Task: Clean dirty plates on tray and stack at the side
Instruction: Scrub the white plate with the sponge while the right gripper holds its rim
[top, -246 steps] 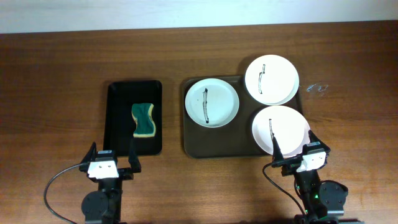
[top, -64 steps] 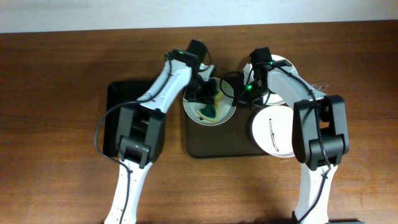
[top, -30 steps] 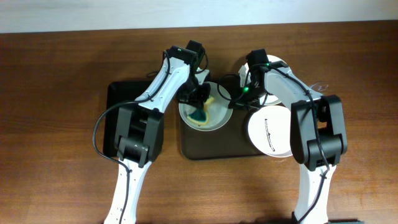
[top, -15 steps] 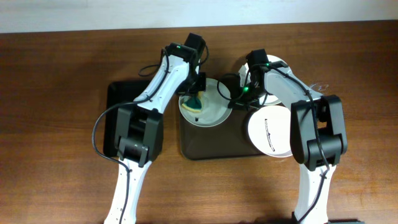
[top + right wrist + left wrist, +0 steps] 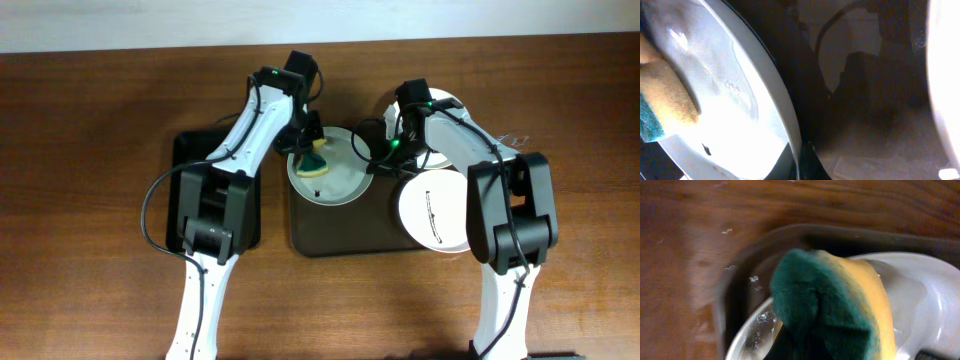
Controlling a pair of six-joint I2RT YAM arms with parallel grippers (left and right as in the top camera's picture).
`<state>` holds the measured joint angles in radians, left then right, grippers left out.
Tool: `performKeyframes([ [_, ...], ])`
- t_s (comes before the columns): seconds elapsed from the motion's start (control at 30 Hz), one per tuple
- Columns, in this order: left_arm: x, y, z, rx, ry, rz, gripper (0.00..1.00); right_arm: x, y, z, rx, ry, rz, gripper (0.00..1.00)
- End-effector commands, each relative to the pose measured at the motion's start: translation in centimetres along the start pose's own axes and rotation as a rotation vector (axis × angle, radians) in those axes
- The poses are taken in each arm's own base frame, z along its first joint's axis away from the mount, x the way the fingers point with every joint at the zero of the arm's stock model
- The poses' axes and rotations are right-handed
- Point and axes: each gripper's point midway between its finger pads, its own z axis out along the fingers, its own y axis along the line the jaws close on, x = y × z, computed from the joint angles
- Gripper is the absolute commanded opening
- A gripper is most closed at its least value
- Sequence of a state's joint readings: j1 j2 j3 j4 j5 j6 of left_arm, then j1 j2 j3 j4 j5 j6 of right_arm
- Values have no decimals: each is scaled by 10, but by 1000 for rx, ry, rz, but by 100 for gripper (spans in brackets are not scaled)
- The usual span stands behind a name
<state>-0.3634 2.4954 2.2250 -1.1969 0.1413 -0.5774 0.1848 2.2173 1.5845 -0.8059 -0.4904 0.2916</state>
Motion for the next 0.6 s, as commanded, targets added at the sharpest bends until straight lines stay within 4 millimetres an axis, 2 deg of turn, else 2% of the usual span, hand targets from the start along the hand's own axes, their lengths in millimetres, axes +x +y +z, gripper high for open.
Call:
performKeyframes([
  [0.0,9,30,-2,-107,45,-188,0,9,-8,12,36,30,4,4],
  [0.03,29,17,-2,-62,130,-119,0,9,-8,12,36,29,4,4],
  [0.1,56,-11,-3,42,233,28,0,9,-8,12,36,30,4,4],
  [0.17,78,-33,-4,103,292,95,0,9,-8,12,36,30,4,4],
  [0.2,79,-37,-4,109,286,105,0,10,-8,12,36,32,5,4],
  [0.27,62,-43,-1,136,220,119,0,10,-8,12,36,33,5,4],
  [0.33,31,-38,2,110,98,100,0,10,-8,12,37,33,5,4],
  [0.37,15,-28,3,62,32,67,0,10,-8,12,37,33,5,4],
  [0.43,-19,11,0,-117,-121,-27,0,10,-8,12,37,32,5,4],
  [0.5,-25,26,-3,-185,-151,-36,0,10,-8,12,37,32,5,4],
  [0.53,-19,28,-3,-190,-128,-35,0,9,-8,12,36,30,4,4],
  [0.57,-4,22,-1,-156,-52,5,0,9,-8,12,36,29,4,4],
])
